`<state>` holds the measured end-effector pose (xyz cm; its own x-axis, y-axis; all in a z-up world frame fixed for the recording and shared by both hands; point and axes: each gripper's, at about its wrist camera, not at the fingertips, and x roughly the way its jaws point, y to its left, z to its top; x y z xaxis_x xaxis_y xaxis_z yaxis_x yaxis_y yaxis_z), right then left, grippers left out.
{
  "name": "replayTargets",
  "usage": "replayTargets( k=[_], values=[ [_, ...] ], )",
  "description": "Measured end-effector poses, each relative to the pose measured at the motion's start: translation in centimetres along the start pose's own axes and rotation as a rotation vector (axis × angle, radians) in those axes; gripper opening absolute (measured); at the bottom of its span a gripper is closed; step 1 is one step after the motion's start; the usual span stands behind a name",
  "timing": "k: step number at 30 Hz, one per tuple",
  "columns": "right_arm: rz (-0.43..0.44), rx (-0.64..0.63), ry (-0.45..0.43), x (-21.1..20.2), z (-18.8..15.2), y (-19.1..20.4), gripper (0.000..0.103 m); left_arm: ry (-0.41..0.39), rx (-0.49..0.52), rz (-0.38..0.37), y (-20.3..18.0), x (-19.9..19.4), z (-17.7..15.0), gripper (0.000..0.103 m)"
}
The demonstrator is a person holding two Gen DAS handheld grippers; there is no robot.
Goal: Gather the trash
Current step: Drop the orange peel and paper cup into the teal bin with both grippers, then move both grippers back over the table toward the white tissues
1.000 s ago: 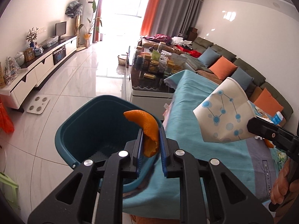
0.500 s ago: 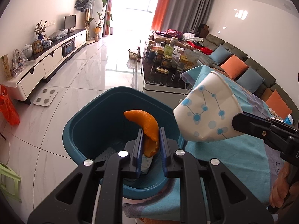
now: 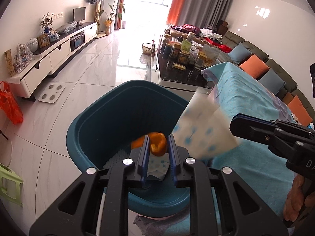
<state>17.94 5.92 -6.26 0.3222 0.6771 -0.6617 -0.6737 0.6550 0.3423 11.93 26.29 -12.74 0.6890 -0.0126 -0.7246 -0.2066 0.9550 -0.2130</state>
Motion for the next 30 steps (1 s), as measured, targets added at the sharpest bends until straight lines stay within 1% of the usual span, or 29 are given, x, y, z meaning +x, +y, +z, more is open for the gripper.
replayTargets(
  k=[4, 6, 9, 11, 13, 14, 15, 16, 20, 21, 22, 26, 30],
  values=[
    [0.003, 0.015, 0.012, 0.7, 0.1, -0.1, 0.006, 0.01, -0.015, 0.011, 0.6, 0.8, 0.1, 0.018],
    [0.004, 0.019, 0.013, 0.7, 0.0, -0.2, 0.006, 0.011, -0.019, 0.016, 0.6, 0.9, -0.1, 0.02],
    [0.005, 0.025, 0.009, 0.4, -0.3, -0.4, 0.006, 0.0, -0.02, 0.016, 0.7, 0.7, -0.2, 0.03],
    [0.008, 0.035, 0.0, -0.3, -0.7, -0.7, 0.006, -0.013, -0.018, 0.015, 0.5, 0.3, -0.2, 0.039],
    [0.011, 0.04, -0.013, -1.0, -0.9, -0.9, 0.01, -0.031, -0.011, 0.011, -0.1, -0.2, -0.2, 0.047],
    [0.01, 0.04, -0.02, -1.4, -1.0, -1.0, 0.013, -0.043, -0.002, 0.008, -0.4, -0.6, -0.2, 0.048],
    [0.008, 0.037, -0.029, -2.0, -1.2, -1.1, 0.014, -0.052, 0.006, 0.001, -0.8, -0.9, -0.2, 0.049],
    [0.007, 0.032, -0.039, -2.6, -1.4, -1.2, 0.015, -0.062, 0.013, -0.007, -1.1, -1.3, -0.2, 0.052],
    [-0.012, 0.02, -0.097, -5.7, -2.3, -1.9, 0.022, -0.108, 0.059, -0.039, -3.0, -3.0, -0.4, 0.064],
    [-0.019, 0.02, -0.111, -6.6, -2.5, -2.1, 0.026, -0.116, 0.071, -0.058, -3.7, -3.3, -0.5, 0.065],
    [-0.028, 0.021, -0.125, -7.5, -2.8, -2.4, 0.027, -0.121, 0.085, -0.077, -4.4, -3.7, -0.6, 0.065],
    [-0.07, 0.04, -0.173, -11.0, -4.1, -3.9, 0.03, -0.133, 0.136, -0.143, -7.7, -4.4, -0.8, 0.069],
    [-0.124, 0.082, -0.207, -14.0, -6.1, -5.7, 0.031, -0.135, 0.2, -0.214, -11.6, -4.8, -1.2, 0.07]
  ],
)
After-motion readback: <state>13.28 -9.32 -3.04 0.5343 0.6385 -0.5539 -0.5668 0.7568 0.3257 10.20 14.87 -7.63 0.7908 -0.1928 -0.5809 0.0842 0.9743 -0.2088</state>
